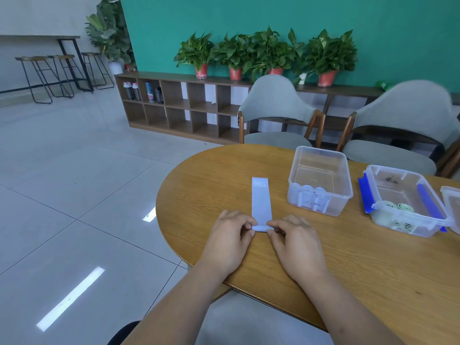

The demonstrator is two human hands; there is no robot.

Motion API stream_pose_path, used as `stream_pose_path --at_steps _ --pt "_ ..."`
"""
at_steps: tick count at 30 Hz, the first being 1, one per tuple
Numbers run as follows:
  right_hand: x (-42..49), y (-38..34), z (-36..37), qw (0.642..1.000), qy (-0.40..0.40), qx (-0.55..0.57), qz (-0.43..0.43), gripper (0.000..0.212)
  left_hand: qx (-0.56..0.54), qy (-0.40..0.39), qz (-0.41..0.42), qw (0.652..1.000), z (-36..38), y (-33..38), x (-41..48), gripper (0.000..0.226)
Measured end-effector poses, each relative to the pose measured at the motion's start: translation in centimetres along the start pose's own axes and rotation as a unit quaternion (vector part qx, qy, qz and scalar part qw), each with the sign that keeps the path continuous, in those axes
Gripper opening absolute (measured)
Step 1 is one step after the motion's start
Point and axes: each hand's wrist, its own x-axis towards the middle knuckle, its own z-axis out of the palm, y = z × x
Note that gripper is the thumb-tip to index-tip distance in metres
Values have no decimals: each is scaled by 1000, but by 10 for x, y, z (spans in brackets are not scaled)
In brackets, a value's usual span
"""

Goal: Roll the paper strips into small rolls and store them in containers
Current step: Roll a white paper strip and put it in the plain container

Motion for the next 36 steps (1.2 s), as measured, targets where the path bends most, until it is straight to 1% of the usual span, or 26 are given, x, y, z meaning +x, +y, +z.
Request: stream_pose_path --at_steps 3,7,12,16,19,25,30,36 --pt "0 -2 -2 1000 -2 8 -1 20 -12 0 -12 1000 -2 1 0 19" --pt "0 -2 -5 999 -2 36 7 14 -48 5 -31 998 -7 4 -2 16" --pt "0 -3 -3 999 -1 36 10 12 -33 7 -25 999 -6 5 -2 12" --pt "1 0 -2 1000 -12 20 13 21 -33 1 -25 999 -5 5 -1 17" --pt "1 0 -2 999 -16 25 19 20 -38 1 -35 999 -6 3 -1 20" --pt "1 -1 -4 995 -15 85 44 20 -75 5 -62 995 -7 5 -3 21" --pt "1 -2 -4 997 -8 69 43 14 -48 5 -48 998 -6 5 -2 14" --pt "1 -2 -5 997 -12 55 44 23 -30 1 -27 999 -6 5 -2 21"
